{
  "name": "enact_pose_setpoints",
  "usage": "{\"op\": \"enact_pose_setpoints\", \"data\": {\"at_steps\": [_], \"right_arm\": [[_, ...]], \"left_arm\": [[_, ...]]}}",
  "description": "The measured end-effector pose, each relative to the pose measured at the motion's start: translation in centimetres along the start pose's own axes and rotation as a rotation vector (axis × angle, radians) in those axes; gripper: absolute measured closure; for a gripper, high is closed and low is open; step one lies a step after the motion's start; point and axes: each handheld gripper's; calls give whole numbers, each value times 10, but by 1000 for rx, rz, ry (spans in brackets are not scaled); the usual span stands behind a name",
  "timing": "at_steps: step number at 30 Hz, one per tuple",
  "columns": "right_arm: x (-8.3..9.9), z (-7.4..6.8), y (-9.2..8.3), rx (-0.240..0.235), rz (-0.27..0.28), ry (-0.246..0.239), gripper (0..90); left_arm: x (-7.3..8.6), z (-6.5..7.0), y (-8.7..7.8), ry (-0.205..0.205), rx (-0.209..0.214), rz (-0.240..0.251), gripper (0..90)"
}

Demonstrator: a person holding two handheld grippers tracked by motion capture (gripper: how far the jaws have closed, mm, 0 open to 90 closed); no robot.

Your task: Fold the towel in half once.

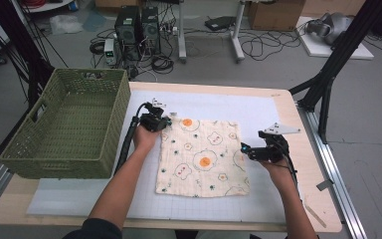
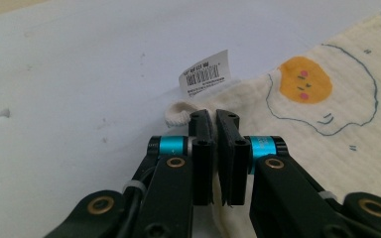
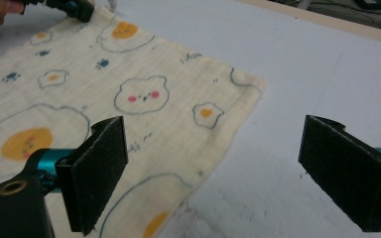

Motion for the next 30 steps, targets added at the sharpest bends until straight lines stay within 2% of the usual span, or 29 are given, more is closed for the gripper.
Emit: {"op": "enact_pose_setpoints", "data": {"at_steps": [3,5,6,8,11,15,17,18,19,22,24,26,27,28,30], "right_arm": [[-10,7,16,1,-28,18,111],[-19,12,32,-11,-71,50,111],[-22,14,38,-15,-72,59,111],[-28,16,51,-24,-86,64,111],[-34,21,70,-7,-120,72,121],[-44,26,86,47,-121,71,249],[-48,28,92,43,-119,63,321],[-49,29,96,40,-132,57,335],[-50,30,101,45,-169,48,360],[-48,30,110,48,-198,35,456],[-44,32,115,47,-231,42,467],[-41,35,116,39,-226,71,488],[-41,35,115,42,-228,68,540],[-42,35,114,40,-234,46,622],[-42,33,113,24,-243,36,718]], "left_arm": [[3,-2,-1,-24,4,21,856],[4,-2,-2,-28,6,26,858],[4,-3,-2,-24,7,25,858],[5,-5,-4,-28,6,23,858],[5,-6,-5,-49,10,37,858],[5,-7,-5,-54,11,42,858],[6,-7,-3,-65,12,41,857],[6,-7,-3,-64,10,40,857],[5,-7,-4,-64,10,41,857],[5,-8,-5,-61,10,43,857],[5,-9,-5,-63,9,42,857],[6,-9,-5,-61,7,41,857],[6,-9,-5,-63,6,39,857],[6,-9,-4,-66,7,39,857],[6,-9,-4,-63,7,37,858]]}}
Point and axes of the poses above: each handheld gripper's, and its own axes: y roughly forward along the jaws, x roughly out of its underside, z roughly to its right, and after that the axes turned 3 degrees about y, right-handed
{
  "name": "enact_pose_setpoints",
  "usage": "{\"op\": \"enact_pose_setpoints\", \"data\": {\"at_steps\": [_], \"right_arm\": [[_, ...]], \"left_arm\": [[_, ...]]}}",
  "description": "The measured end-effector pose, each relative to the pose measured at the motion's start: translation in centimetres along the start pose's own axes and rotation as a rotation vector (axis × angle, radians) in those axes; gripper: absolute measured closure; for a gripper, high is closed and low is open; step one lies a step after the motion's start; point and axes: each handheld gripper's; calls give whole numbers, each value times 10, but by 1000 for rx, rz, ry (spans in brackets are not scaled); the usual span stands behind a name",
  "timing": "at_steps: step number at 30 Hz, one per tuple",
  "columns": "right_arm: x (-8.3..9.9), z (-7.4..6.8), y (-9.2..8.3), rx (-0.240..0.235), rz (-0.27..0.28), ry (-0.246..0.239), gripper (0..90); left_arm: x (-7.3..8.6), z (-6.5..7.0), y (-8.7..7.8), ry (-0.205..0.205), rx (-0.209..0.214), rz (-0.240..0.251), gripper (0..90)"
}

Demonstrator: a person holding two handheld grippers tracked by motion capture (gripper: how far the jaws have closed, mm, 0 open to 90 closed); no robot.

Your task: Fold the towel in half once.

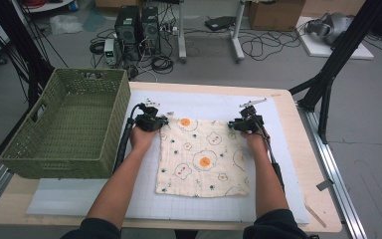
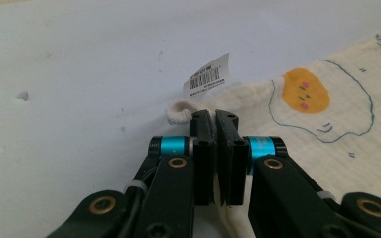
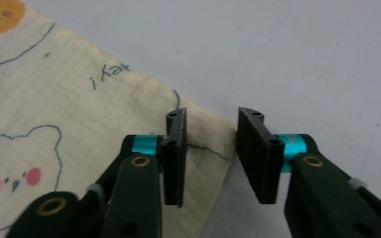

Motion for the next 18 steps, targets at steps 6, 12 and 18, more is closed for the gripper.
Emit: {"op": "enact_pose_setpoints", "data": {"at_steps": [6,12,18], "right_arm": [[-6,-9,-3,7,27,-71,859],[-14,-12,-19,37,169,-71,859],[-10,-14,-35,-7,203,-75,858]], "left_arm": [[-6,-3,-5,3,-37,52,865],[-19,-8,-22,-25,-14,139,865],[-18,6,-35,6,40,161,864]]}}
Point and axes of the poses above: each handheld gripper's, and its own axes: y roughly forward along the jaws, x roughly out of its underside, z roughly to its right, and after that the axes turned 3 degrees about y, right-handed
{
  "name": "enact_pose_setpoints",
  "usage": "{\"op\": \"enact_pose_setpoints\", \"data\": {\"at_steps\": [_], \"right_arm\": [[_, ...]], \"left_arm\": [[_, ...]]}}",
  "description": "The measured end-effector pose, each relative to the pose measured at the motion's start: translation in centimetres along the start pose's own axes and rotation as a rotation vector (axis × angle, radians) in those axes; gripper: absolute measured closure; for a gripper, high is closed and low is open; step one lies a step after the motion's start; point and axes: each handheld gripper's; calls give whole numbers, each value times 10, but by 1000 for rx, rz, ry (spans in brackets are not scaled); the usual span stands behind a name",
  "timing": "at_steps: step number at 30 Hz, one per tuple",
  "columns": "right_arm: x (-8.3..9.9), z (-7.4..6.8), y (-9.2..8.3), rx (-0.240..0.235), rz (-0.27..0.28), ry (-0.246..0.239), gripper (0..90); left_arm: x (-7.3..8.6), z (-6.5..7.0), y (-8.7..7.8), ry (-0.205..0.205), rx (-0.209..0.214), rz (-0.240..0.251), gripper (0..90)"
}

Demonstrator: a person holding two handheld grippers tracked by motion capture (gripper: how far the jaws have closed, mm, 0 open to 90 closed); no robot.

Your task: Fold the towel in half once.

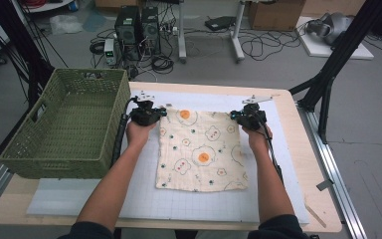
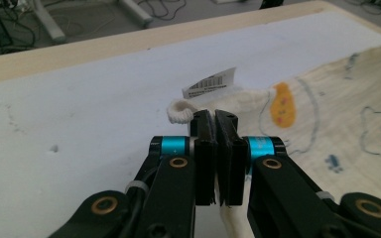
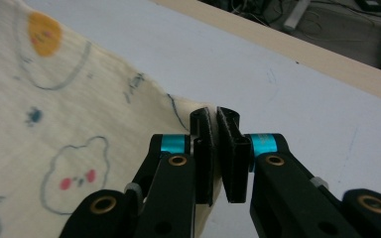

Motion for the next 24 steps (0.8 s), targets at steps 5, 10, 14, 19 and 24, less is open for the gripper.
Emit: {"op": "enact_pose_setpoints", "data": {"at_steps": [5,10,14,19,24], "right_arm": [[5,-5,-22,-18,29,-35,858],[9,-9,-43,-29,74,-25,858],[13,-16,-60,-37,107,-36,858],[19,-24,-76,-57,129,-40,858],[26,-40,-86,-77,118,-59,857]], "left_arm": [[-8,12,-13,36,33,4,864],[-14,25,-35,46,65,65,864],[-11,31,-50,51,89,82,865],[0,41,-66,69,115,102,865],[13,50,-77,87,132,105,865]]}}
Point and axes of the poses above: each handheld gripper's, and its own axes: y roughly forward along the jaws, x roughly out of its underside, z roughly to its right, and after that the axes turned 3 degrees about y, right-handed
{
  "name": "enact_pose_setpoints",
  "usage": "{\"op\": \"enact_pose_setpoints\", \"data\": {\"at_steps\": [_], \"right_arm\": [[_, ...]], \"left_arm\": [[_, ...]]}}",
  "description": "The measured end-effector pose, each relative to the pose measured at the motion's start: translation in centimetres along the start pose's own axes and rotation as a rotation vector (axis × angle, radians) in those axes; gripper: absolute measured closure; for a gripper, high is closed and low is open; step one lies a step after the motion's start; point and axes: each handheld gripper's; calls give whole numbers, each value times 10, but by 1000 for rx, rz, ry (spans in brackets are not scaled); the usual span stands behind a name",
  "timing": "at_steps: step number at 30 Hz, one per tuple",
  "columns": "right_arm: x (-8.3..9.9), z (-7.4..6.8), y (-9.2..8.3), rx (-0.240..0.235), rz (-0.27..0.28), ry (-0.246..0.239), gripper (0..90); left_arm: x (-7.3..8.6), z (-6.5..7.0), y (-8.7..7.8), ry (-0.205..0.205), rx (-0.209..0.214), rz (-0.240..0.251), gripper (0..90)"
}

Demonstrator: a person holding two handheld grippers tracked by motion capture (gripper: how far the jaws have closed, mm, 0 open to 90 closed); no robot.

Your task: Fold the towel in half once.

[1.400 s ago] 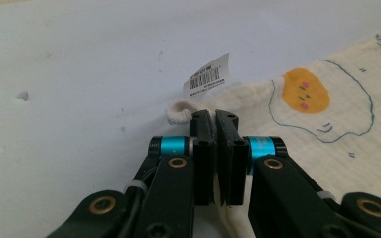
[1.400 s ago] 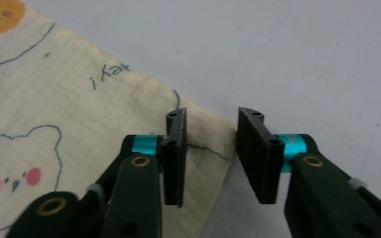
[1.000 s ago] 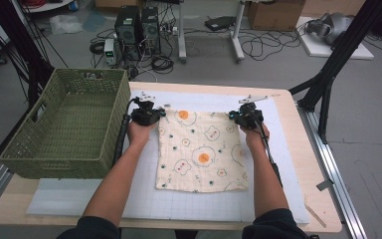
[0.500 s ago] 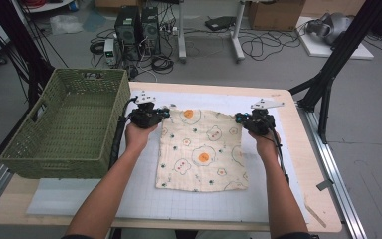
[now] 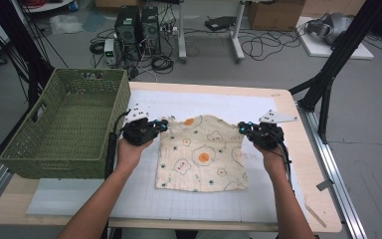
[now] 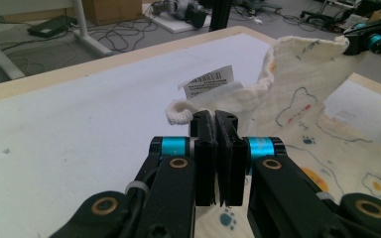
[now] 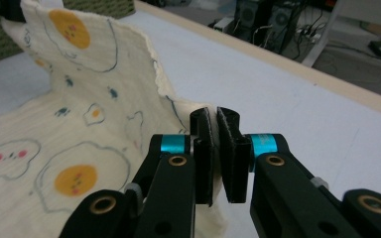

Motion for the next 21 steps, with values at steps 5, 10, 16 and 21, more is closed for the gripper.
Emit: {"op": "enact_pose_setpoints", "data": {"at_steps": [5,10,16,21], "right_arm": [[7,-13,-12,-4,16,-16,857],[18,-21,-26,-14,19,-3,857],[34,-33,-38,-38,3,-18,857],[51,-39,-43,-58,-12,-16,857]], "left_arm": [[13,8,-14,10,5,14,864],[27,15,-26,5,28,9,864],[42,25,-35,22,50,-13,862],[52,34,-38,30,71,-31,859]]}}
Point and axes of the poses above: each handheld gripper's, and its own axes: y roughly forward along the jaws, x roughly out of its underside, z roughly to its right, and after that the axes turned 3 degrees about y, right-handed
